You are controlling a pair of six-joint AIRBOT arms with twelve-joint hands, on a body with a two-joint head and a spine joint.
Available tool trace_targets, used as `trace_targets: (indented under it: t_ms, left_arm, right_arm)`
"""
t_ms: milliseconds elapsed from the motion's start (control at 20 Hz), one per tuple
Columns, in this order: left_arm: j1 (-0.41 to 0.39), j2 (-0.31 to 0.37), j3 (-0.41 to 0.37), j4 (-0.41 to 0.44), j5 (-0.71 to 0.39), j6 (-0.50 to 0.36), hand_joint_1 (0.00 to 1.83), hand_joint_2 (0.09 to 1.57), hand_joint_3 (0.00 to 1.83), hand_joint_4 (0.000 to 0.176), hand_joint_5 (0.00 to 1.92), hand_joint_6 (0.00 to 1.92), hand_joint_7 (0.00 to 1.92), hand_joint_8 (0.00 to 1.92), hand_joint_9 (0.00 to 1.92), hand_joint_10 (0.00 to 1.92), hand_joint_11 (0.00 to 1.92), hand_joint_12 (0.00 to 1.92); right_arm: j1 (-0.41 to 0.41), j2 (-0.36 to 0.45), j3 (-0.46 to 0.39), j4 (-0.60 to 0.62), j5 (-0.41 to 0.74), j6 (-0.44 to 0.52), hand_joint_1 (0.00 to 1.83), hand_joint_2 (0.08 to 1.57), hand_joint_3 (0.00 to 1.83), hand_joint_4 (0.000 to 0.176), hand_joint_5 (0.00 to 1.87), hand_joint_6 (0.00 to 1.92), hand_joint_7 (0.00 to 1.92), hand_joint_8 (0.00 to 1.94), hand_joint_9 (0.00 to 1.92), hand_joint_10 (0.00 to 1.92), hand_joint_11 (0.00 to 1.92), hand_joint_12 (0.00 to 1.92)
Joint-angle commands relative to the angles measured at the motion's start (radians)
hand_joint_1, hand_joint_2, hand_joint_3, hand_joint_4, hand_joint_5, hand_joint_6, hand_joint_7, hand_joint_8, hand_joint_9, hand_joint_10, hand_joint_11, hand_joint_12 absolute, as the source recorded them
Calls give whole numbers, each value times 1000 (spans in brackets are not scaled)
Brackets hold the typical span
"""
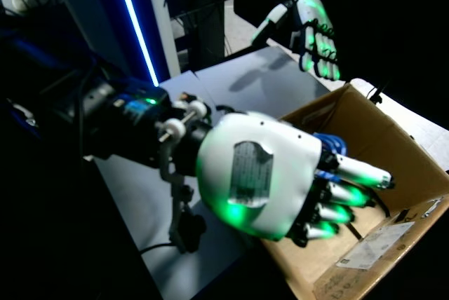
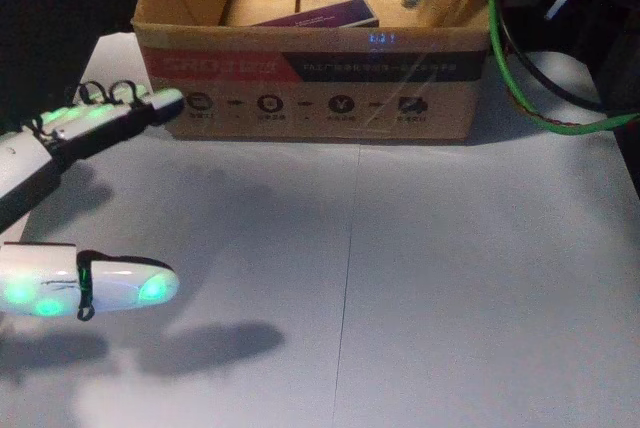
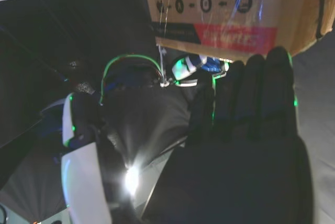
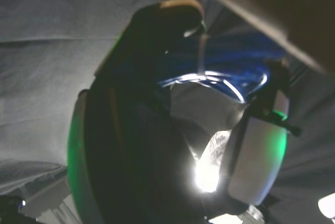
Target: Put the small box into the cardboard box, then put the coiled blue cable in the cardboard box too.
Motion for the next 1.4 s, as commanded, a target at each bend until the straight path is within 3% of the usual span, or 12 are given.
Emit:
trace_targets:
  t_ms: [0,50,150,350,600,750,900,950,1050,1200,1300,1350]
  left_arm:
    - [-11,-4,5,-8,-120,-7,550,833,3,176,167,4,77,4,0,0,0,0]
    - [-11,-5,5,-8,-120,-8,559,833,2,176,165,3,75,2,0,0,0,0]
    - [-11,-7,7,-9,-120,-8,622,828,0,176,172,4,65,2,0,0,0,0]
    - [-11,-12,8,-9,-117,-10,696,816,0,176,158,1,57,0,5,2,0,0]
    - [-10,-5,10,-28,-147,-10,589,817,0,176,135,0,73,0,29,5,25,11]
    - [-7,6,12,-68,-214,-10,637,836,4,161,139,1,58,0,13,0,51,20]
    - [29,29,-7,-112,-310,-9,577,833,2,176,112,0,52,1,20,2,85,28]
    - [49,39,-20,-131,-348,-9,550,828,0,176,104,0,57,2,27,4,76,24]
    - [96,50,-41,-162,-412,-9,743,788,0,176,162,14,64,0,4,0,43,5]
    - [151,58,-61,-216,-485,-5,695,804,1,176,188,12,59,0,1,0,62,11]
    - [185,57,-76,-248,-530,-4,658,786,0,165,152,0,70,3,39,12,99,24]
    - [198,57,-83,-257,-541,-4,643,796,1,172,134,0,48,0,26,4,74,12]
  right_arm:
    - [16,-1,3,18,126,6,754,914,0,140,213,2,251,2,285,3,0,811]
    - [16,-1,1,13,126,6,708,893,0,173,137,11,177,11,176,17,0,408]
    - [16,0,-5,6,127,6,657,862,0,176,37,0,90,0,103,0,0,18]
    - [16,45,-66,-12,181,6,654,834,0,176,19,4,38,2,35,1,1,1]
    - [-11,225,-254,-40,357,6,670,855,5,176,100,21,51,4,12,0,0,0]
    - [-120,344,-375,2,514,6,641,862,2,176,129,15,92,13,41,12,0,0]
    - [-276,431,-486,64,660,6,638,855,1,174,122,4,95,4,65,11,98,48]
    - [-328,450,-520,75,694,6,653,860,2,176,117,2,82,0,45,1,39,23]
    - [-460,481,-584,130,790,6,693,853,0,176,73,0,31,0,3,0,3,7]
    - [-654,518,-671,247,949,6,624,845,0,176,92,4,8,0,0,0,0,0]
    - [-776,530,-719,316,1038,21,709,829,0,176,112,8,36,11,0,0,0,0]
    - [-834,532,-732,339,1072,57,741,838,0,176,94,0,46,11,0,0,0,0]
